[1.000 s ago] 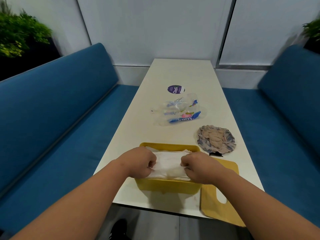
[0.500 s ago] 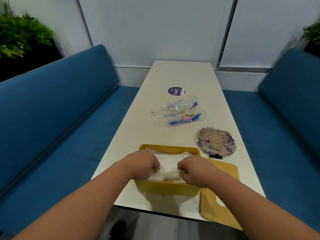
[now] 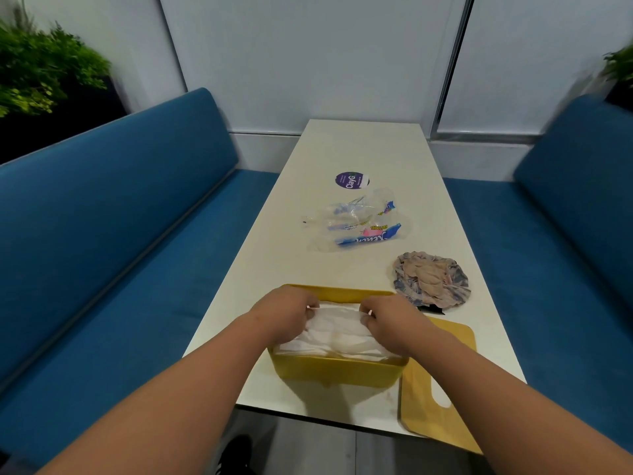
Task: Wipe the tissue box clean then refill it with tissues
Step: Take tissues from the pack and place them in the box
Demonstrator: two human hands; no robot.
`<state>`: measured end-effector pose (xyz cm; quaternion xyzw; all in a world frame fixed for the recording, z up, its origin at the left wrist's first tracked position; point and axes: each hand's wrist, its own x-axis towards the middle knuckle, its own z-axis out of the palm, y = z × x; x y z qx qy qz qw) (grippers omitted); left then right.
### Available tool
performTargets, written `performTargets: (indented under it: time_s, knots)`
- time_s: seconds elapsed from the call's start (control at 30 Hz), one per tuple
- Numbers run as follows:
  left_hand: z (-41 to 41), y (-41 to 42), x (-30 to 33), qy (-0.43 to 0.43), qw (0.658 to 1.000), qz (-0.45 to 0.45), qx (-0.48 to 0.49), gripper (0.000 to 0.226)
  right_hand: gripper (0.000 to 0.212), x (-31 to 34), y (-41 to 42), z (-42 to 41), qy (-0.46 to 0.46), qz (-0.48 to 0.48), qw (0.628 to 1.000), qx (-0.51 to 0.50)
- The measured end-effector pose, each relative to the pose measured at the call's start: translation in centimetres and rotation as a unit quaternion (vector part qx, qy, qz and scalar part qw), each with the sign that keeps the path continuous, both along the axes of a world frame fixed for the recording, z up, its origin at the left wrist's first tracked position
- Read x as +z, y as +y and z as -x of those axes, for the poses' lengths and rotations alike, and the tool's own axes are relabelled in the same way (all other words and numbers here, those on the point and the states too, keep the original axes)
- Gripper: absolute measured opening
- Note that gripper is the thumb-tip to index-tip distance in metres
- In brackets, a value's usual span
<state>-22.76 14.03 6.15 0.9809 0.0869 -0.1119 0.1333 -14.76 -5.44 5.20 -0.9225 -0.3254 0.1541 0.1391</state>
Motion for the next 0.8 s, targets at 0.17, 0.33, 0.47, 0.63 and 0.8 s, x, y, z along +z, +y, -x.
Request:
performTargets:
  time_s: [0.17,0.33,0.47,0.63,0.8]
  knots:
    - [-0.7,-0.6,0.0,0.002,0.998,-0.026,0.056,0.033,0.026,0.4,1.1,-0.2,-0.028,0.073,0.997,-0.017]
    - [-0.8,-0.7,-0.4,-0.018,0.997,-0.055,0.057,0.035,0.022,-0.1,1.4,0.0,-0.069,0.105,0.992,0.004]
    - [-0.2,-0.4,-0.2,-0.083,0.995,-0.059,0.004,0.042,0.028,0.0,0.8,0.3,-0.098,0.055,0.993,0.023]
    - [0.1,-1.3,-0.3,-0.147,0.987,-0.023,-0.054,0.026,0.021,0.4,0.8,1.1,-0.11,-0.046,0.992,0.046]
    - [0.5,-1.1,-2.3,-0.044,0.998,0.002,-0.042,0.024,0.031,-1.4,1.3,1.5,-0.042,0.04,0.996,0.061]
